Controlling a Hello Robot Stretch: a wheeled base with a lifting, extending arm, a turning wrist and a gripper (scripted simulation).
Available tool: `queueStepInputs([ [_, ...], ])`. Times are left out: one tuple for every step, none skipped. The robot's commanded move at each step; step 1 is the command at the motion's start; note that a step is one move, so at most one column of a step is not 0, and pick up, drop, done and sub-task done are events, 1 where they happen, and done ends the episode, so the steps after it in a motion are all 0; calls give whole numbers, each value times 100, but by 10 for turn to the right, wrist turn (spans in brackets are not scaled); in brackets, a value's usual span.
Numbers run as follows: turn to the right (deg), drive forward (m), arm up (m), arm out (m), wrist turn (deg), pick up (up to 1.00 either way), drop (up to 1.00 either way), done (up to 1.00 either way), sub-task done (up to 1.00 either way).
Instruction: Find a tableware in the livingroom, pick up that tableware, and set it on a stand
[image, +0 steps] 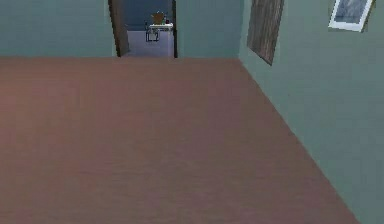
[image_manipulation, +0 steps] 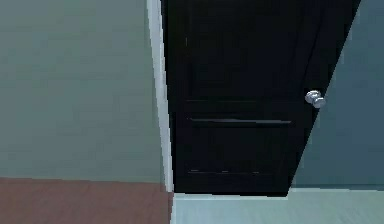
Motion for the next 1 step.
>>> queueStepInputs([
  [-30, 0, 0, 0, 0, 0, 0, 0, 0],
])
